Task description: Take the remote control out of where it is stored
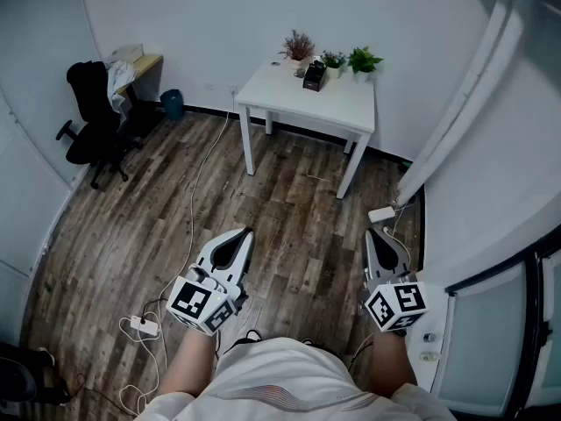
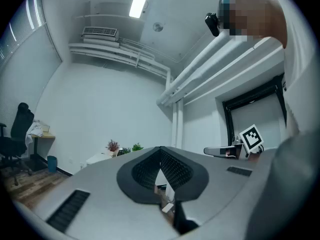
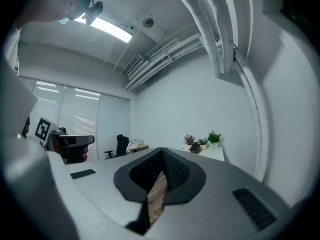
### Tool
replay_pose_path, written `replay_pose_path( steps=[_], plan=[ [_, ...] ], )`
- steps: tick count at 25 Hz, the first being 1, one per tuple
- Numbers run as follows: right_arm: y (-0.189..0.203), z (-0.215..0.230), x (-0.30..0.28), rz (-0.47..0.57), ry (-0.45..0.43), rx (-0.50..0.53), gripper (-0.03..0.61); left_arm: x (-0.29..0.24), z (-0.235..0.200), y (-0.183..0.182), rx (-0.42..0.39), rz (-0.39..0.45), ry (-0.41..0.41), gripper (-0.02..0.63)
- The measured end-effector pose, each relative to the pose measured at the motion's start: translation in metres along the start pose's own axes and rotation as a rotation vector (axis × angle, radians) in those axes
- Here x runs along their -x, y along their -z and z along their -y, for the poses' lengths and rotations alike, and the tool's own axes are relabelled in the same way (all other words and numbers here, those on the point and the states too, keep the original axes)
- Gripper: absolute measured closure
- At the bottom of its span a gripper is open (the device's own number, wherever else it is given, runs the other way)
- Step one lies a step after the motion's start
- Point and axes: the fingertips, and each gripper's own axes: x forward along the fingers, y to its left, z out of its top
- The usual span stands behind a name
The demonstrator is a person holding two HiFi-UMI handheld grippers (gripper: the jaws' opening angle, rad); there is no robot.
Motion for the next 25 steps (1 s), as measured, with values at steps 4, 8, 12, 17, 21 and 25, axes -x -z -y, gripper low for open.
replay_pose_path(
  steps=[4,8,12,17,21,25],
  plan=[
    [0.003,-0.001,-0.006,-0.007,-0.002,0.006,0.568,-0.002,-0.003,0.004,0.007,-0.006,0.001,0.604],
    [0.002,-0.001,-0.011,-0.007,0.007,0.015,0.568,-0.003,-0.009,0.004,0.011,-0.002,0.007,0.604],
    [0.001,-0.009,-0.017,0.002,-0.003,0.016,0.568,-0.001,-0.018,0.002,0.010,-0.004,0.004,0.604],
    [0.003,-0.018,-0.024,0.022,-0.026,-0.010,0.568,0.001,-0.027,0.005,0.022,-0.009,0.004,0.604],
    [0.009,-0.030,-0.037,0.015,-0.037,-0.043,0.568,0.008,-0.046,0.009,0.038,-0.012,0.009,0.604],
    [0.018,-0.047,-0.054,-0.012,-0.039,-0.075,0.568,0.018,-0.070,0.009,0.050,-0.021,0.006,0.604]
  ],
)
